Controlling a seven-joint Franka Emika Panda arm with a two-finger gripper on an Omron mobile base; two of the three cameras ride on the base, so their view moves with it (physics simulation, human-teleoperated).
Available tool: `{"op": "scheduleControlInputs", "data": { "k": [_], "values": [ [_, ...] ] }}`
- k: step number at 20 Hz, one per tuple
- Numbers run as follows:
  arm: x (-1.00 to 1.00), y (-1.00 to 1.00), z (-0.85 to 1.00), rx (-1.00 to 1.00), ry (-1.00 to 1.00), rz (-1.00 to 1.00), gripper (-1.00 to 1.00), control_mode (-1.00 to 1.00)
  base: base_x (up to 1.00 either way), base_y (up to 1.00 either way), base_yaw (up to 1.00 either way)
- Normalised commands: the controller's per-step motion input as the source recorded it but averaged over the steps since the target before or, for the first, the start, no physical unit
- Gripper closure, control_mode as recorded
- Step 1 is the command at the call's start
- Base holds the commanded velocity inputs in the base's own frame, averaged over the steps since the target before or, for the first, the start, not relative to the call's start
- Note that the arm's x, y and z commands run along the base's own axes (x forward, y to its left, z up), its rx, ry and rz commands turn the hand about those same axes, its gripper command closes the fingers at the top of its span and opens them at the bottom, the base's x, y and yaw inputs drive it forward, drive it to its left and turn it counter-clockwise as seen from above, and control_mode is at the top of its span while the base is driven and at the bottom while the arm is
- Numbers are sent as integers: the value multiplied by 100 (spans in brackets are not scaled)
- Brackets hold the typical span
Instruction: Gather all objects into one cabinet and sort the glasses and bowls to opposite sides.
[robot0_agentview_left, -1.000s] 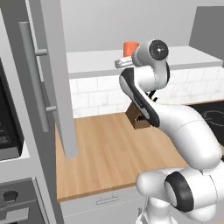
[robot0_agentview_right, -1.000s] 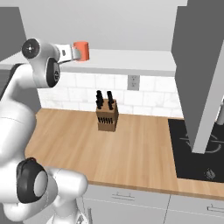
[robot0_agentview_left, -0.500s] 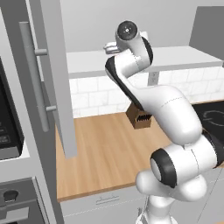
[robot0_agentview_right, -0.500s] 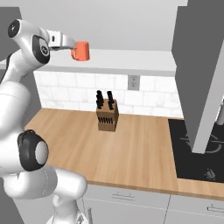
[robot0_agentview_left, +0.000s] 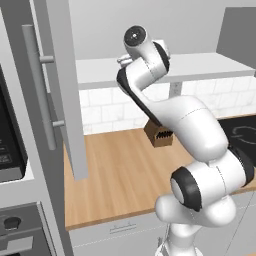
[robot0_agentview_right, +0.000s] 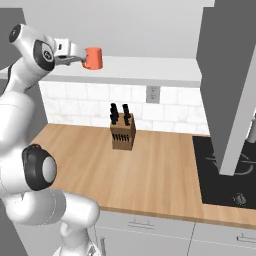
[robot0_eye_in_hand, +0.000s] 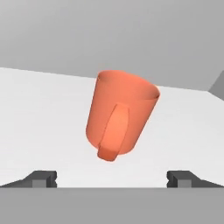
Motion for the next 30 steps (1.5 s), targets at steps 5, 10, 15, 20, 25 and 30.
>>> {"op": "scheduleControlInputs", "data": {
  "k": [5, 10, 15, 20, 25, 30],
  "values": [
    [23, 0, 0, 0, 1, -1, -100, -100, 0, 0, 0],
    [63, -5, 7, 8, 1, -2, -100, -100, 0, 0, 0],
    [37, -13, 15, 10, 0, -2, -100, -100, 0, 0, 0],
    [3, -4, 4, 4, 0, -10, 100, -100, 0, 0, 0],
    [0, 0, 0, 1, 0, -10, 100, -100, 0, 0, 0],
    [0, 0, 0, 1, 0, -5, 100, -100, 0, 0, 0]
  ]
}}
